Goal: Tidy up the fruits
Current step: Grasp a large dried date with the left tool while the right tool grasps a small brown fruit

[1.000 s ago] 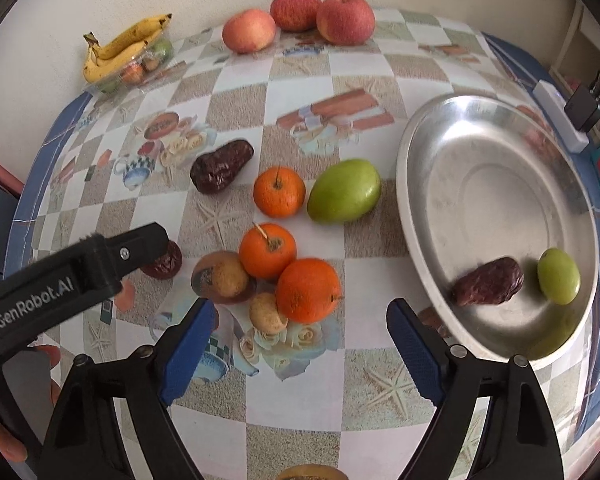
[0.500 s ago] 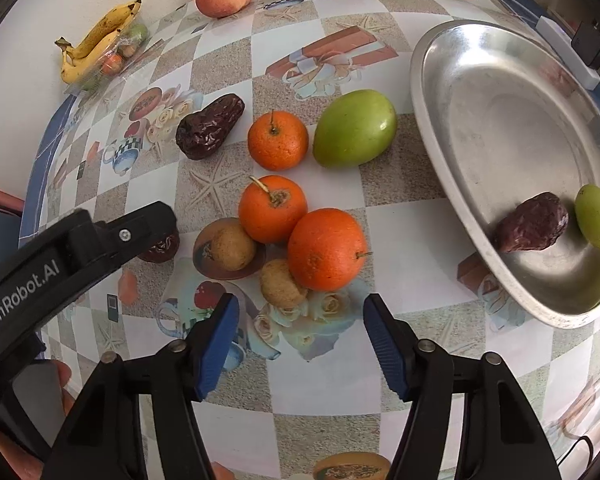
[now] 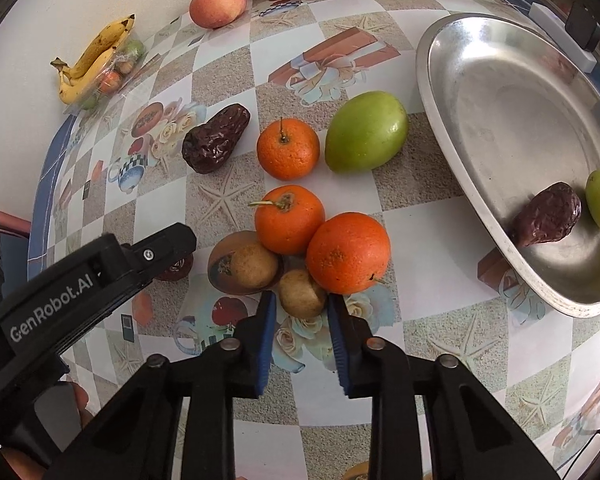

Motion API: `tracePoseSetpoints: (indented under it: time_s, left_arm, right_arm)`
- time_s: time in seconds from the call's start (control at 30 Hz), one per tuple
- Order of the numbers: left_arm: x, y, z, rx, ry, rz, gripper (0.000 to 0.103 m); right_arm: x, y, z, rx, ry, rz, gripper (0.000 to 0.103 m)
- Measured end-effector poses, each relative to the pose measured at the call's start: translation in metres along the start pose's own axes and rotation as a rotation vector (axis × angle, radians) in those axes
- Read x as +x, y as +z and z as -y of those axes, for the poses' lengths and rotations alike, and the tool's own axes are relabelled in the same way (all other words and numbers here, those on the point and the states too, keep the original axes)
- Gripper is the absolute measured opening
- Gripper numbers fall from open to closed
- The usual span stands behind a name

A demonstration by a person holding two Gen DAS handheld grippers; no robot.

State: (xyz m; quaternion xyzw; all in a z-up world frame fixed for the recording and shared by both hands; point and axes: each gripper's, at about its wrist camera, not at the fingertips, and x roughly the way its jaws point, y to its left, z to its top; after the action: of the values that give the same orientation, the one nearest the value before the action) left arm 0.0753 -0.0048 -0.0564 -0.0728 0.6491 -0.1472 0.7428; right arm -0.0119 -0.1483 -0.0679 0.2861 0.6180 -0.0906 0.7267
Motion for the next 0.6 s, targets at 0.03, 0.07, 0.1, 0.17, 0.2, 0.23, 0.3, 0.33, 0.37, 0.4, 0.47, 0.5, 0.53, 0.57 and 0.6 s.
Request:
tracePoseSetpoints:
  time_s: [0.03,0.07,0.1,0.17,0.2,0.23,0.3,0.33,0.37,0.4,0.47,0.5,0.53,0.57,0.6]
  left_arm:
    - [-0.001,0.0,-0.001,-0.004,-0.007,0.002,0.049]
    - [-0.001,0.0,-0.001,-0.008,-0.011,0.002,0.049]
    - [-0.002,-0.001,-0.001,-0.009,-0.009,0.002,0.049]
    - [-0.004,-0.001,-0.001,-0.01,-0.002,0.006,0.049]
    - [-0.005,-0.001,-0.001,-0.013,-0.002,0.008,0.049]
    - [-0.006,-0.001,-0.002,-0.016,-0.004,0.01,0.049]
    - [-0.012,-0.002,-0.002,-0.02,-0.011,0.024,0.049]
    - [-0.015,-0.002,-0.002,-0.02,-0.014,0.032,0.049]
    - [-0.019,-0.002,-0.002,-0.019,-0.017,0.042,0.049]
    - [-0.023,-0.002,-0.001,-0.017,-0.021,0.054,0.049]
    - [-0.031,-0.003,0.002,-0.011,-0.03,0.074,0.049]
    - [-0.034,-0.003,0.003,-0.007,-0.034,0.083,0.049]
    - [-0.037,-0.003,0.004,-0.004,-0.036,0.09,0.049]
    - [-0.039,-0.004,0.006,0.0,-0.038,0.096,0.049]
    - [-0.042,-0.005,0.008,0.006,-0.041,0.103,0.049]
  right_arm:
    - [-0.001,0.0,0.001,0.001,0.005,0.0,0.025]
    - [-0.001,-0.001,0.001,0.0,0.008,0.001,0.025]
    - [-0.002,-0.001,0.0,-0.002,0.011,0.002,0.025]
    - [-0.005,-0.001,0.0,-0.004,0.017,0.008,0.025]
    - [-0.006,-0.001,0.0,-0.006,0.021,0.011,0.025]
    - [-0.008,-0.002,0.0,-0.007,0.024,0.014,0.025]
    - [-0.012,-0.002,0.0,-0.011,0.034,0.023,0.025]
    - [-0.013,-0.002,-0.001,-0.012,0.038,0.028,0.025]
    - [-0.016,-0.002,0.0,-0.012,0.045,0.036,0.025]
    - [-0.019,-0.002,-0.001,-0.014,0.05,0.042,0.025]
    - [-0.025,-0.003,-0.001,-0.019,0.058,0.061,0.025]
    - [-0.028,-0.003,0.0,-0.022,0.06,0.071,0.025]
    - [-0.032,-0.003,0.0,-0.025,0.062,0.08,0.025]
    - [-0.035,-0.003,0.0,-0.029,0.063,0.088,0.025]
    - [-0.037,-0.003,0.0,-0.033,0.063,0.096,0.025]
